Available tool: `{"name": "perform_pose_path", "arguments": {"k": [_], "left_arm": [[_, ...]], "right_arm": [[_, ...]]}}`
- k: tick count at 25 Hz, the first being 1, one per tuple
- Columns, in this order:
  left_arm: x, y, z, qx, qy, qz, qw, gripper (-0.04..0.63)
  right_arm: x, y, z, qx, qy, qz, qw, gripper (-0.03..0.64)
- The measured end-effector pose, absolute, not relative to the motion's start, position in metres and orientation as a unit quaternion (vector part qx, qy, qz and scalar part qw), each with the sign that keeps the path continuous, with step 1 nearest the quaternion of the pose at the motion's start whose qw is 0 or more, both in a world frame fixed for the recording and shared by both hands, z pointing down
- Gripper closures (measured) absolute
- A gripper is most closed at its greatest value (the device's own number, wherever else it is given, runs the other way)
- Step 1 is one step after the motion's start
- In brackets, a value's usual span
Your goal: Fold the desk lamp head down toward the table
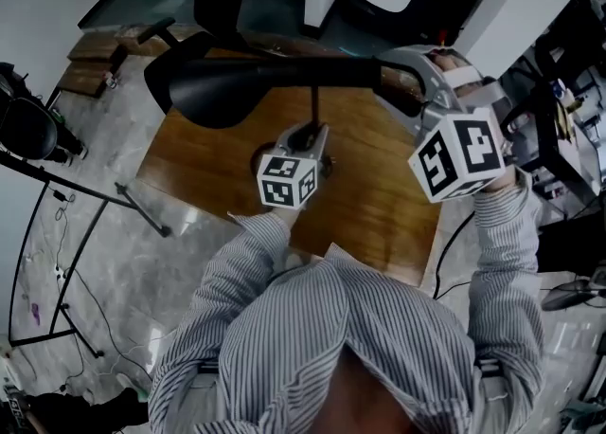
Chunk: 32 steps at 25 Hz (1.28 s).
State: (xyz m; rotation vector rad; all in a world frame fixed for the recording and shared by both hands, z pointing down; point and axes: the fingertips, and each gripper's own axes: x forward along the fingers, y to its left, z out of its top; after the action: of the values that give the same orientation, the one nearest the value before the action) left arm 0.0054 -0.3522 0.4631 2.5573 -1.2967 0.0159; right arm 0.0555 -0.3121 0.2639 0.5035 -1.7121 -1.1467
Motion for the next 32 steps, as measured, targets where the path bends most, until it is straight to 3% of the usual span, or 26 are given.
{"name": "perform_pose_path", "arguments": {"k": [14, 19, 22, 29, 32], "left_arm": [[0.005, -0.352, 0.464, 0.882, -0.448, 0.000, 0.144, 0.528], [0.004, -0.354, 0.464, 0.881, -0.451, -0.005, 0.145, 0.528], [0.004, -0.355, 0.464, 0.880, -0.451, -0.006, 0.147, 0.528], [0.003, -0.353, 0.464, 0.880, -0.451, -0.006, 0.148, 0.526], [0.004, -0.352, 0.465, 0.878, -0.454, -0.003, 0.149, 0.522]], "right_arm": [[0.036, -0.314, 0.229, 0.125, -0.585, -0.561, 0.571, 0.428], [0.031, -0.314, 0.220, 0.130, -0.578, -0.576, 0.563, 0.434], [0.029, -0.314, 0.218, 0.137, -0.575, -0.584, 0.556, 0.477], [0.030, -0.312, 0.220, 0.156, -0.593, -0.576, 0.541, 0.480], [0.033, -0.312, 0.218, 0.200, -0.630, -0.558, 0.502, 0.480]]}}
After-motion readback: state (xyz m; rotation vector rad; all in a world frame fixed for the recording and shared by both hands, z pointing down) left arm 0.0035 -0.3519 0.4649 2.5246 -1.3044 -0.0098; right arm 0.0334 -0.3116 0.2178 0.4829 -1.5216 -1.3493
